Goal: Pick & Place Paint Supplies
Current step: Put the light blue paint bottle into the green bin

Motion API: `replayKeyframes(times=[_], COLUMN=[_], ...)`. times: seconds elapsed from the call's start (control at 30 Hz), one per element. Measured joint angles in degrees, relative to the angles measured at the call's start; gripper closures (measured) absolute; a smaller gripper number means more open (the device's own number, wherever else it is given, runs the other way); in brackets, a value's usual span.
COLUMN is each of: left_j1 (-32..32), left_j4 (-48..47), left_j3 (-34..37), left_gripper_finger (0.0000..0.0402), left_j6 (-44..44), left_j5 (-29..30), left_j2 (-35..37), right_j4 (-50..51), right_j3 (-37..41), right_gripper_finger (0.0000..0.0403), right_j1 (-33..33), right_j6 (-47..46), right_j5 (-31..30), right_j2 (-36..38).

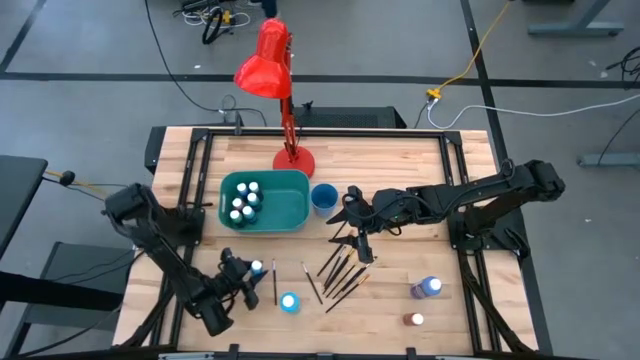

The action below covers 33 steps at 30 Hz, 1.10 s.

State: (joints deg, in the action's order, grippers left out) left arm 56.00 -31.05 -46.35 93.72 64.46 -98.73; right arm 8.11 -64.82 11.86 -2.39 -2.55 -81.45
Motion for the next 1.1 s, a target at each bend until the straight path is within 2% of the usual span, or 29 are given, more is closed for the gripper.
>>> replayKeyframes(times=[0.2, 0.3, 0.43, 0.47, 0.63, 0.7, 0.87, 1.1], left_j1=[-1.13, -1.46, -1.46, -1.46, -2.48, -3.21, -3.88, -3.97], left_j4=[0.51, -2.43, -2.42, -2.42, -2.49, -2.51, -2.45, -2.89], left_j3=[-0.15, -0.69, -0.63, -0.63, -0.46, -0.62, -0.82, -3.18], left_gripper_finger=[0.0249, 0.0254, 0.0242, 0.0236, 0.0217, 0.0214, 0.0212, 0.0211], left_j6=[5.25, 8.9, 7.13, 6.61, 5.19, 3.99, 4.85, 1.4], left_j5=[2.42, 1.59, 1.09, 0.29, -13.95, -16.89, -16.71, -18.42], left_j2=[-7.45, -7.51, -7.14, -7.14, -7.31, -7.06, -6.61, -5.91], right_j4=[-1.53, -1.76, -1.7, -1.71, -1.72, -1.72, -1.61, -1.27], right_j3=[0.02, 0.02, 0.02, 0.02, 0.02, 0.02, 0.02, 0.02], right_gripper_finger=[0.0179, 0.0179, 0.0179, 0.0179, 0.0179, 0.0179, 0.0179, 0.0179], right_j1=[0.02, 0.02, 0.02, 0.02, 0.02, 0.02, 0.02, 0.02], right_j6=[-0.04, -0.14, 0.09, 0.44, 1.82, 1.95, 2.86, 2.9], right_j5=[0.0, 0.0, 0.0, 0.02, 0.12, 0.27, 0.65, 0.66], right_j2=[0.0, 0.0, 0.0, 0.0, 0.0, 0.0, 0.0, 0.0])
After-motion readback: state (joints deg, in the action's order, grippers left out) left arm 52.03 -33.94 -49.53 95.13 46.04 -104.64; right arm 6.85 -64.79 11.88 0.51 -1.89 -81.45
